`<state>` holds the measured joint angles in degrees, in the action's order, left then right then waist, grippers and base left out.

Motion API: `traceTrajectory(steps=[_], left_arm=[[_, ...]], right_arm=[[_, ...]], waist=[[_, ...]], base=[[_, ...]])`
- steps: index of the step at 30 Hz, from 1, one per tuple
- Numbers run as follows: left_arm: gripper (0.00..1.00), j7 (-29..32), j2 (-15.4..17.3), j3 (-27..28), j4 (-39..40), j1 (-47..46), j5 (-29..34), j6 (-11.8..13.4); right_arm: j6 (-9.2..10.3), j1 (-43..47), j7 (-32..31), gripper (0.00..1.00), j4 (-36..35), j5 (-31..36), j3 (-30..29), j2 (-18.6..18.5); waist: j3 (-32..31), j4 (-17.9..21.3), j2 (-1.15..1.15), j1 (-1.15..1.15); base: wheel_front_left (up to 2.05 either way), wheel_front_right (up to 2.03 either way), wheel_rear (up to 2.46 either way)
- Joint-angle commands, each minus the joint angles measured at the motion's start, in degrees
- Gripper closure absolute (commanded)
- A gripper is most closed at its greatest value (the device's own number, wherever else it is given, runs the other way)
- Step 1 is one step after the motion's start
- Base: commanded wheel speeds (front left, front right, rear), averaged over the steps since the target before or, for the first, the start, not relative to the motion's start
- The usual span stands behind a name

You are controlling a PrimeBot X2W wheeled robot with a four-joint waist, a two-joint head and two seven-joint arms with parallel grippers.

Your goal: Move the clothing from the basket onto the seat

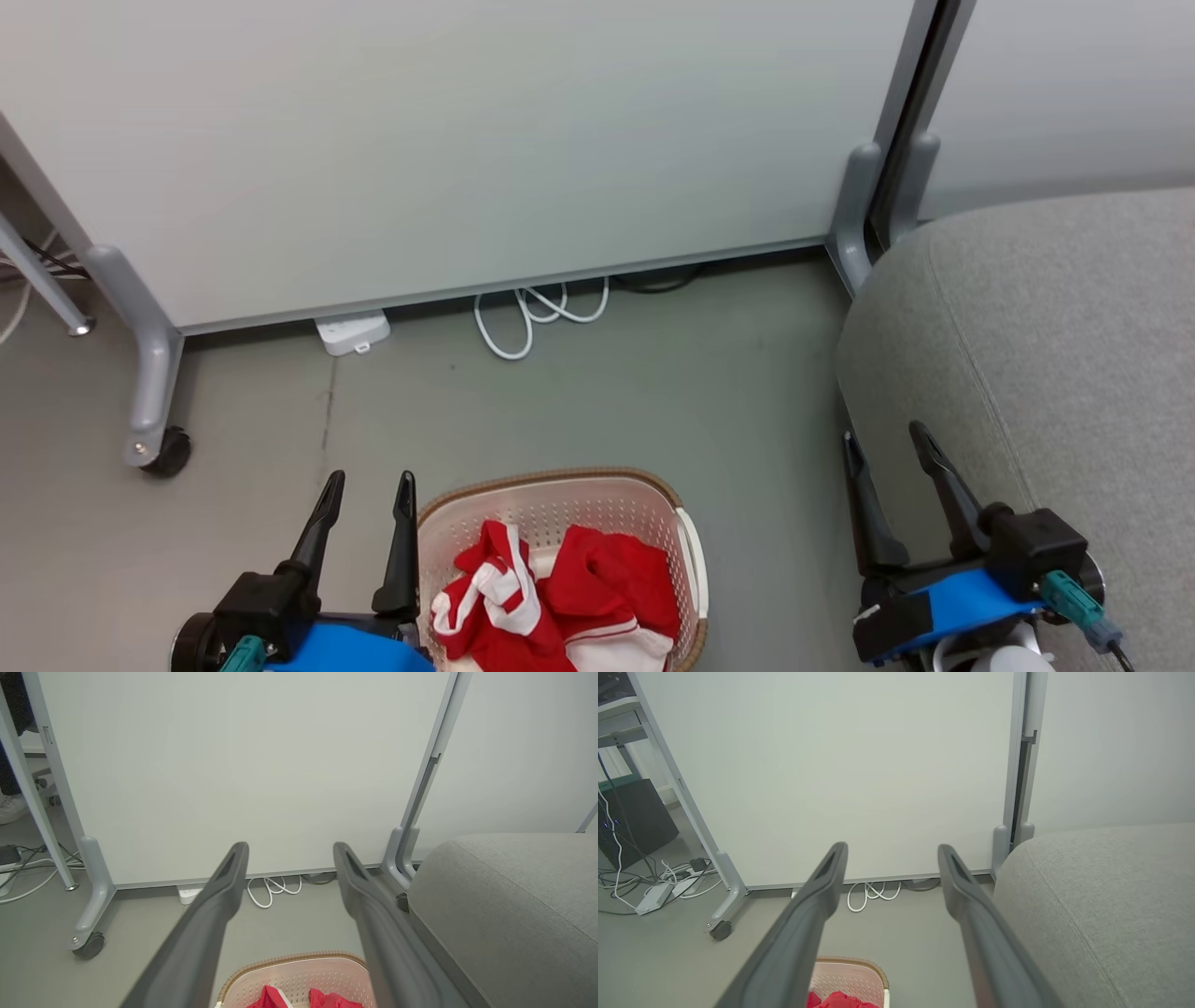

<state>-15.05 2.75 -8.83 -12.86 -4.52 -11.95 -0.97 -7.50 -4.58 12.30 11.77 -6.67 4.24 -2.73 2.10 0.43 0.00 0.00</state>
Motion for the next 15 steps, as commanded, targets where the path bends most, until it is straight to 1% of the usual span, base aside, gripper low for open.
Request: traceTrajectory(steps=[1, 4, 6, 10, 13, 15], left_arm=[[0.00, -0.19, 0.24, 0.40, -1.31, -1.28, -0.54, 0.48], [0.00, -0.20, 0.23, 0.25, -3.27, -2.51, -0.44, 0.62], [0.00, -0.20, 0.23, 0.38, -5.87, -4.09, -1.00, 0.82], [0.00, 0.73, 0.39, 0.56, -11.77, -9.53, -1.40, 0.65], [0.00, 2.44, 1.15, 0.70, -15.95, -13.98, -1.61, 0.51], [0.00, 4.14, 1.98, 1.05, -18.81, -17.24, -2.11, -0.15]], right_arm=[[0.02, -1.36, -0.02, 0.00, -0.71, -0.12, 0.81, -0.27], [0.02, -2.05, 0.10, 0.00, -1.12, -0.36, 1.33, -0.27], [0.02, -3.09, 0.33, 0.00, -1.63, -0.83, 2.02, -0.27], [0.02, -5.61, 0.87, 0.00, -2.45, -1.55, 3.59, -0.25], [0.02, -8.05, 1.38, 0.00, -2.94, -2.15, 4.94, -0.26], [0.02, -10.07, 1.74, 0.00, -3.19, -2.98, 5.92, -0.23]], waist=[[2.38, 1.71, 0.00, 0.00], [4.12, 2.76, 0.00, 0.00], [6.49, 4.03, 0.00, 0.00], [12.17, 6.57, 0.00, 0.00], [16.90, 8.62, 0.00, 0.00], [20.17, 10.05, 0.00, 0.00]], base=[[0.00, 0.00, 0.00], [0.00, 0.00, 0.00], [0.00, 0.00, 0.00], [0.00, 0.00, 0.00], [0.00, 0.00, 0.00], [0.00, 0.00, 0.00]])
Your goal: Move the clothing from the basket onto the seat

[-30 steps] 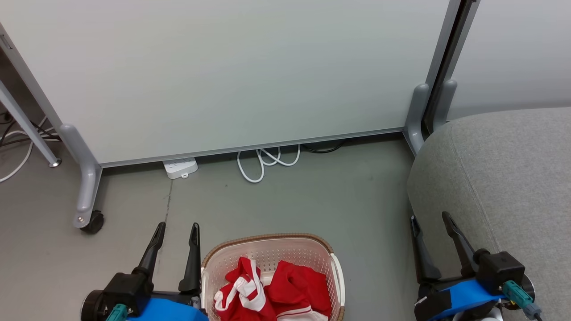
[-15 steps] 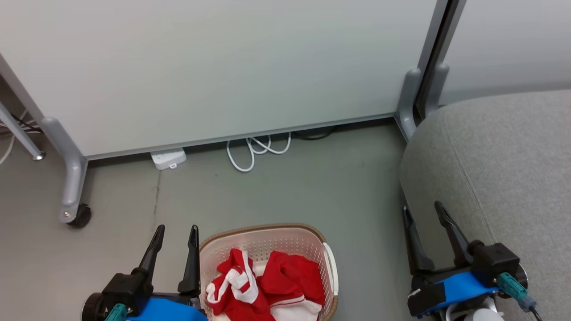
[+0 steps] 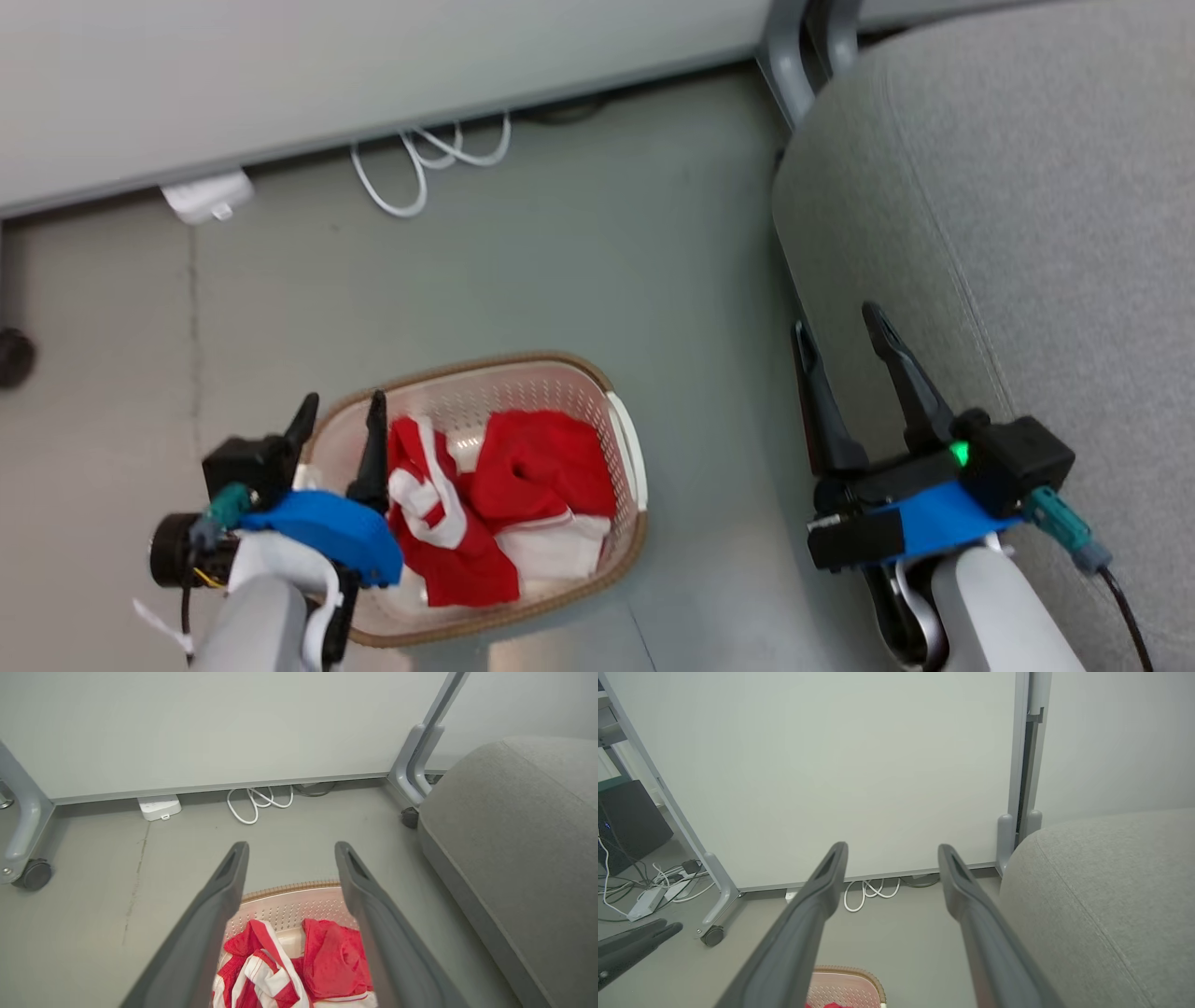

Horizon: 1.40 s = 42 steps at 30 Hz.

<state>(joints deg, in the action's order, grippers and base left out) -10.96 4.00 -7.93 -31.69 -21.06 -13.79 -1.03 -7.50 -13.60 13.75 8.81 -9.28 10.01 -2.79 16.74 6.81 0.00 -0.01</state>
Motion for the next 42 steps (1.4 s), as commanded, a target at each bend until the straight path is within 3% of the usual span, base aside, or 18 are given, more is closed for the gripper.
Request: traceTrajectory(steps=[1, 14, 25, 30, 31, 32, 33, 42], left_arm=[[0.00, 1.23, 1.01, 0.19, -1.54, -2.15, -0.42, -0.47], [0.00, 9.95, 5.38, 2.25, -17.61, -13.96, -3.18, -1.22], [0.00, 12.56, 6.37, 3.38, -26.44, -16.38, -4.58, 2.13], [0.00, 13.38, 6.52, 3.40, -29.57, -16.24, -5.30, 2.21], [0.17, 13.57, 6.44, 3.40, -30.06, -16.30, -5.48, 2.10], [0.17, 13.66, 6.35, 3.37, -30.46, -16.48, -5.61, 2.02], [1.00, 13.52, 6.29, 3.23, -30.76, -16.65, -5.61, 1.94], [1.00, 12.23, 6.25, 2.18, -32.97, -17.49, -5.58, 1.08]], right_arm=[[0.02, -1.89, 0.50, 0.00, -0.24, -0.92, 0.55, -0.17], [0.02, -9.40, 1.45, 0.00, -0.79, -6.17, 5.71, -0.14], [0.02, -10.77, 1.41, 0.00, -2.87, -8.39, 6.26, -0.15], [0.02, -10.96, 1.41, 0.00, -2.95, -8.90, 6.34, -0.15], [0.02, -10.90, 1.41, 0.00, -2.87, -8.88, 6.28, -0.15], [0.02, -10.76, 1.41, 0.00, -2.72, -8.88, 6.14, -0.15], [0.02, -10.62, 1.41, 0.00, -2.60, -8.75, 6.04, -0.15], [0.02, -10.52, 1.42, 0.00, -2.29, -7.89, 6.39, -0.15]], waist=[[6.95, 4.33, 0.00, 0.01], [19.59, 11.31, 0.00, 0.01], [23.50, 13.76, 0.00, 0.01], [23.96, 14.40, 0.00, 0.01], [23.97, 14.42, 0.00, 0.01], [23.97, 14.38, 0.00, 0.01], [23.95, 14.34, 0.00, 0.01], [23.31, 13.68, 0.00, 0.01]], base=[[0.00, 0.00, 0.00], [0.00, 0.00, 0.00], [0.00, 0.00, 0.00], [0.00, 0.00, 0.00], [0.00, 0.00, 0.00], [0.00, 0.00, 0.00], [0.00, 0.00, 0.00], [0.00, 0.00, 0.00]])
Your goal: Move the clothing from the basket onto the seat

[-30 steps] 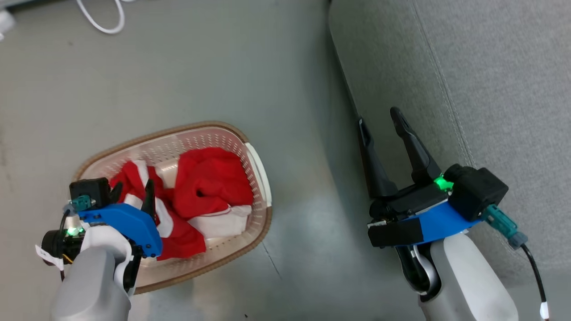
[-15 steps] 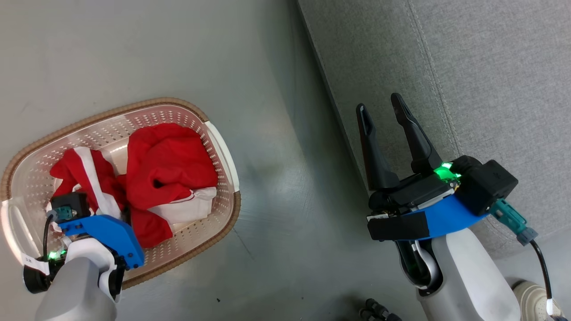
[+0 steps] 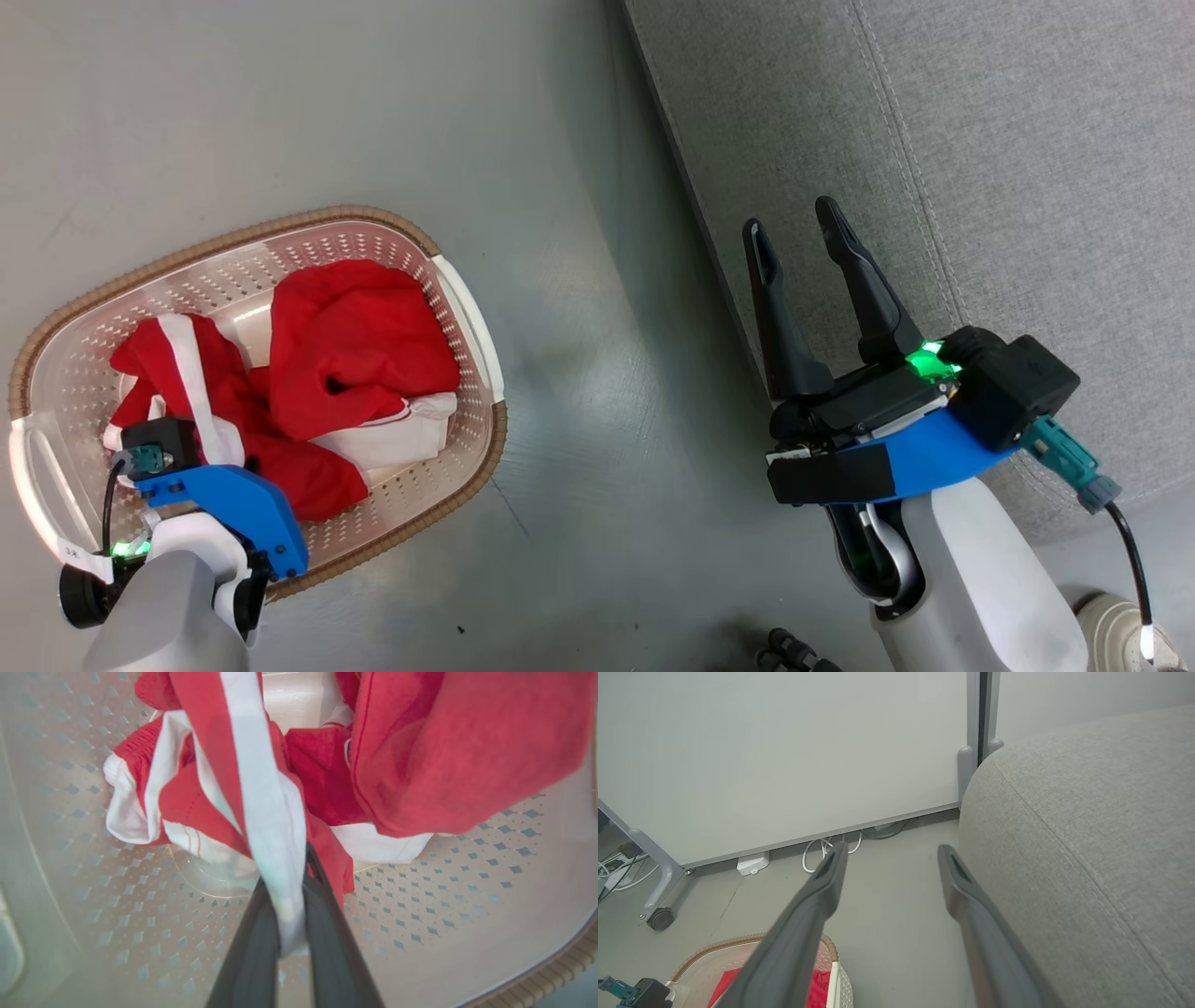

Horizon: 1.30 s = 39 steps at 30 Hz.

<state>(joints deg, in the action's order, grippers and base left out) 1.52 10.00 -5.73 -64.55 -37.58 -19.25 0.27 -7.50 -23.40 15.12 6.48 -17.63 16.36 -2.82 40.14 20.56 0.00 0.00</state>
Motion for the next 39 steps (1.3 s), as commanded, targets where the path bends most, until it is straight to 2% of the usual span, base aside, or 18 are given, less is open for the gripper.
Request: traceTrajectory(steps=[1, 13, 21, 27, 33, 39], left_arm=[[1.00, -0.62, 0.14, -0.05, -0.28, -1.06, -0.24, -0.24], [1.00, -3.00, -2.67, -1.34, -3.02, -1.13, -0.82, -0.92], [1.00, -4.96, -5.29, -3.46, -4.77, -0.10, -0.81, -2.98], [1.00, -5.30, -6.41, -5.43, -5.63, 0.62, -0.66, -4.41], [1.00, -5.46, -7.02, -9.19, -4.27, -0.54, -0.87, -6.47], [1.00, -3.58, -7.07, -18.06, 4.74, -0.69, -7.17, -7.60]], right_arm=[[0.02, -0.61, 0.04, 0.00, 0.11, 0.64, -0.04, -0.12], [0.02, 0.17, 0.04, 0.00, 2.71, 3.49, -0.93, -0.12], [0.02, 2.77, 0.04, 0.00, 7.55, 7.75, -2.48, -0.13], [0.02, 4.93, -0.04, 0.00, 11.22, 8.55, -2.67, -0.13], [0.02, 7.92, -0.96, 0.00, 13.18, 9.09, -2.34, -0.15], [0.02, 11.30, -2.48, 0.00, 13.13, 10.06, -3.05, -0.15]], waist=[[-0.19, -0.14, 0.00, 0.00], [-4.18, -2.69, 0.00, 0.00], [-14.10, -7.23, 0.00, 0.00], [-21.72, -9.85, 0.00, 0.00], [-29.13, -12.59, 0.00, 0.00], [-34.39, -14.28, 0.00, 0.00]], base=[[0.00, 0.00, 0.00], [0.00, 0.00, 0.00], [0.00, 0.00, 0.00], [0.00, 0.00, 0.00], [0.00, 0.00, 0.00], [0.00, 0.00, 0.00]])
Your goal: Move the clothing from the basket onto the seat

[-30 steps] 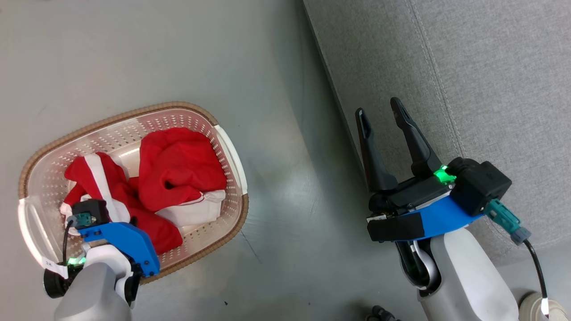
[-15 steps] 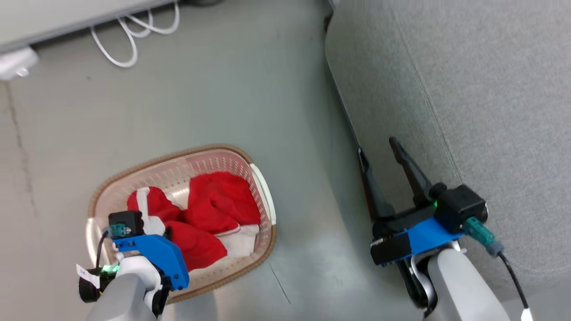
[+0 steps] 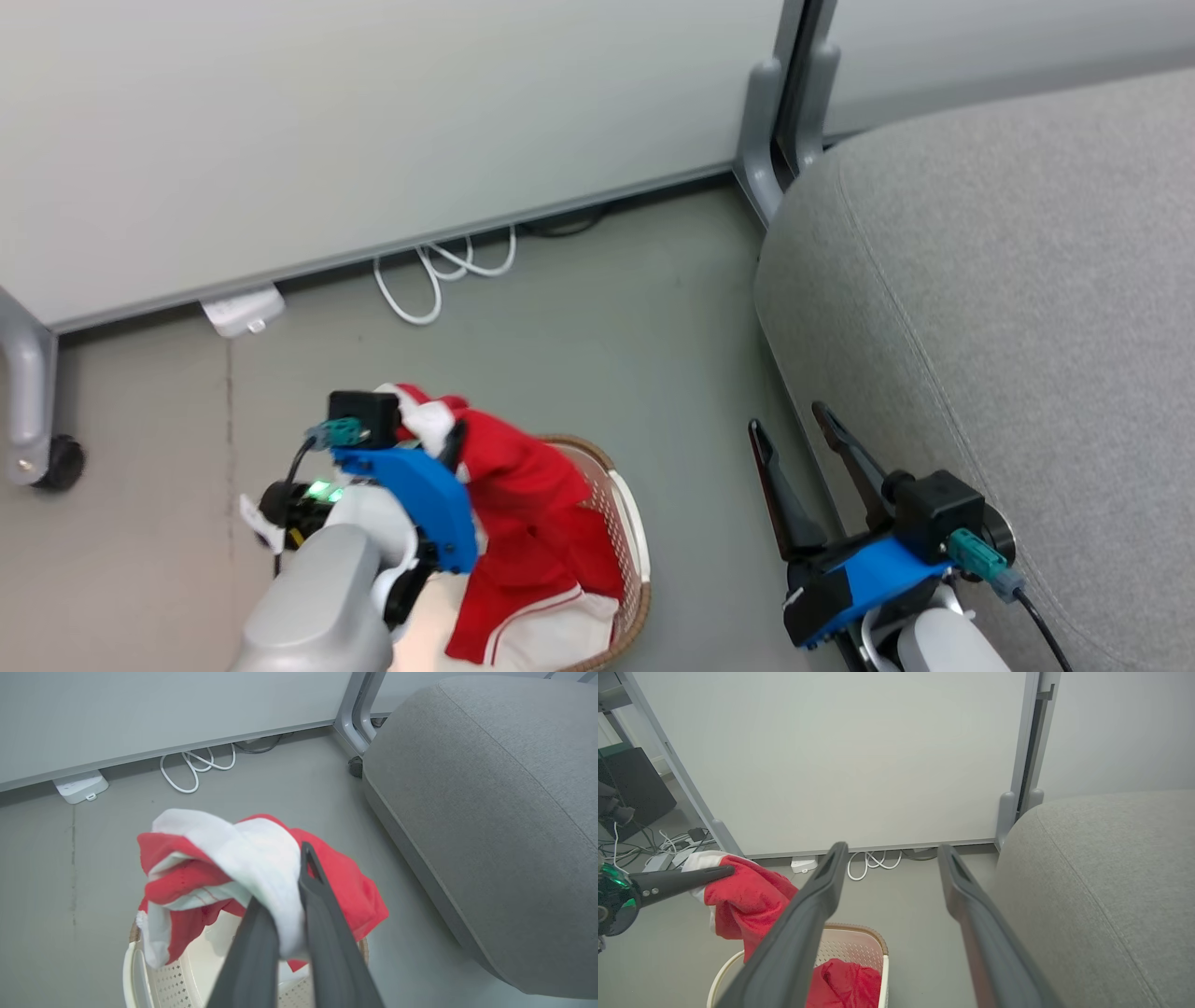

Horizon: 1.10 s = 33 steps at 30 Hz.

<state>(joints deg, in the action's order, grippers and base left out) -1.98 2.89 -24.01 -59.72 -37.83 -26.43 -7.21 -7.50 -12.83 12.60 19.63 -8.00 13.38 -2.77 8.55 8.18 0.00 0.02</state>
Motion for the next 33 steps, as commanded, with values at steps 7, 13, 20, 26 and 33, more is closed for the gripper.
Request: traceTrajectory(steps=[7, 13, 20, 26, 33], left_arm=[[1.00, 2.50, 0.05, -11.42, 12.31, -1.14, -8.66, 0.48], [1.00, 3.17, 0.06, -19.02, 20.32, -4.04, -14.26, 3.64], [1.00, 0.60, 0.07, -24.04, 24.45, -6.73, -20.61, 7.22], [1.00, -1.81, 0.07, -27.51, 23.91, -7.76, -24.25, 9.66], [1.00, -3.37, 0.07, -30.81, 21.84, -8.39, -26.58, 10.33]], right_arm=[[0.02, 4.30, -1.97, 0.00, -1.30, 0.60, 0.51, -0.19], [0.02, 5.52, -3.42, 0.00, -3.37, 0.99, 0.90, -0.20], [0.02, 6.60, -4.37, 0.00, -4.99, 1.06, 1.48, -0.20], [0.02, 7.20, -4.92, 0.00, -5.54, 1.04, 1.87, -0.19], [0.02, 7.43, -5.40, 0.00, -6.56, 1.27, 1.90, -0.19]], waist=[[-8.24, -2.56, 0.00, -0.02], [-9.89, -2.10, 0.00, -0.02], [-10.62, -1.46, 0.00, -0.02], [-10.88, -1.19, 0.00, -0.02], [-10.91, -1.01, 0.00, -0.02]], base=[[0.00, 0.00, 0.00], [0.00, 0.00, 0.00], [0.00, 0.00, 0.00], [0.00, 0.00, 0.00], [0.00, 0.00, 0.00]])
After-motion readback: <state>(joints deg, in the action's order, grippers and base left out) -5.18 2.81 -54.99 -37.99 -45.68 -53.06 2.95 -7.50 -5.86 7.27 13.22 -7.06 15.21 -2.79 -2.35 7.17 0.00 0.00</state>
